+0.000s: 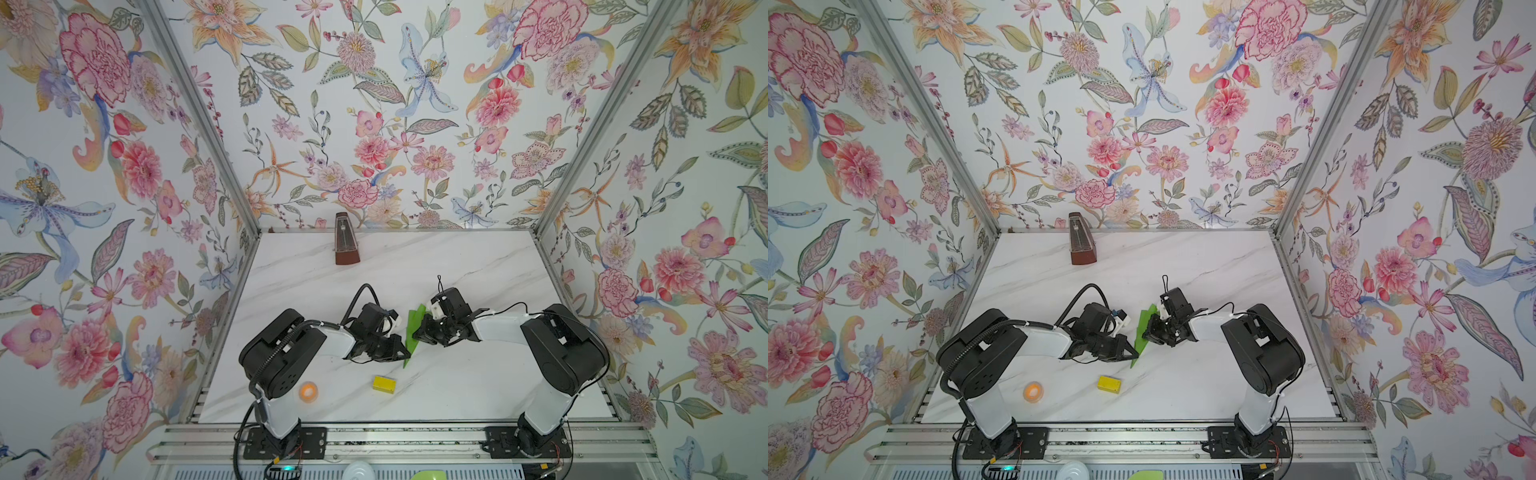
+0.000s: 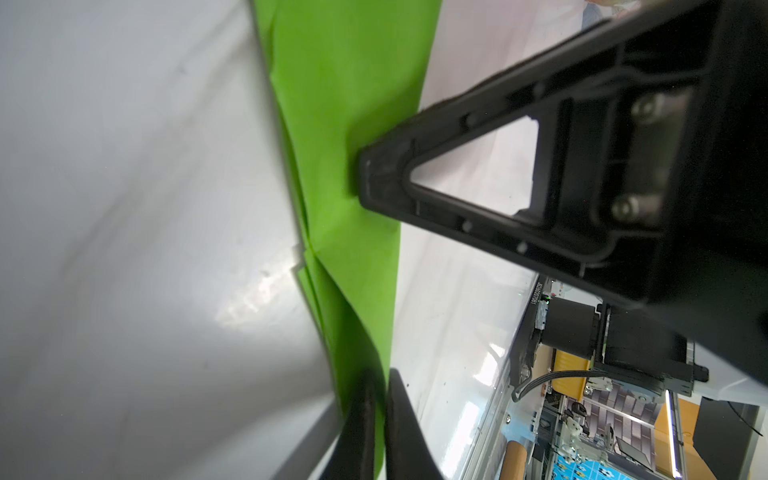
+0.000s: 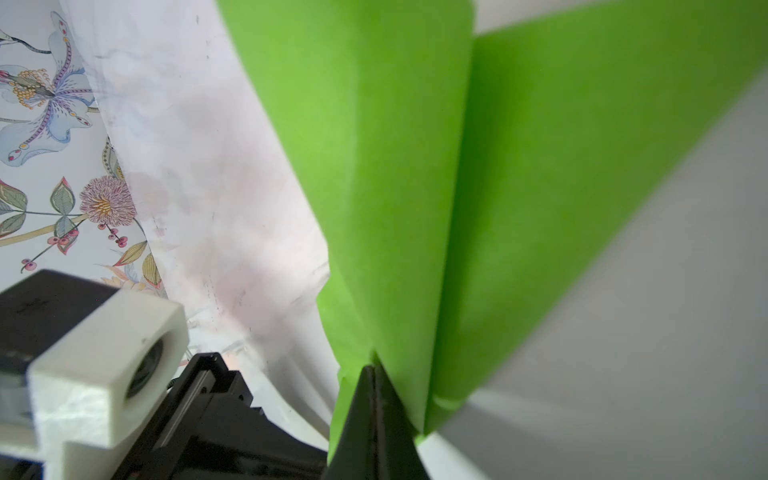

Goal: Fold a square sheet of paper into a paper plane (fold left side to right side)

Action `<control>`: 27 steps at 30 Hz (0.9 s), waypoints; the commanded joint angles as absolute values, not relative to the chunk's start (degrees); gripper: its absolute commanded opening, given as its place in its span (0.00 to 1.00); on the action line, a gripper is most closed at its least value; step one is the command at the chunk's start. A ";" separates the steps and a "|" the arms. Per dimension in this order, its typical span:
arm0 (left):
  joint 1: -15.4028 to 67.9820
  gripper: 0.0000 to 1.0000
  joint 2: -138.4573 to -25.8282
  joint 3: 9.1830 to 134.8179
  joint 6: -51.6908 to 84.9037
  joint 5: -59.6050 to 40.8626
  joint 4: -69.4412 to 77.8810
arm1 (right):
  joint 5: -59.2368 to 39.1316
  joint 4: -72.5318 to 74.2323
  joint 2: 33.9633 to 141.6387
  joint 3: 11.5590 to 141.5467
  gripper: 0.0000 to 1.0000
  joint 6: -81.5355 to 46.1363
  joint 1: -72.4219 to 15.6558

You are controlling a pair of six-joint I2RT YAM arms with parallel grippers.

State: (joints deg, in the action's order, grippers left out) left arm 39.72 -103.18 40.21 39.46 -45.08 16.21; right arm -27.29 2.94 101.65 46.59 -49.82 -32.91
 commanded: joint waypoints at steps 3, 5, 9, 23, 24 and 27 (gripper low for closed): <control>39.56 0.12 -101.88 36.42 37.38 -46.60 10.43 | -18.28 -2.93 105.47 43.30 0.00 -50.53 -31.82; 39.58 0.13 -100.11 36.67 35.50 -44.84 6.21 | -18.38 -2.74 105.47 43.24 0.00 -50.67 -31.81; 39.03 0.16 -94.82 41.63 30.77 -37.45 -5.09 | -18.63 -2.38 105.04 43.15 0.00 -50.88 -31.82; 38.76 0.14 -101.35 56.32 32.98 -36.87 -1.88 | -18.81 -1.26 105.03 43.41 0.00 -51.85 -32.17; 38.89 0.13 -102.33 56.74 33.27 -37.58 -0.74 | -18.81 -1.24 105.03 43.42 0.00 -51.86 -32.12; 39.22 0.11 -105.23 56.95 34.56 -40.12 2.14 | -18.81 -1.32 105.03 43.59 0.00 -51.91 -32.26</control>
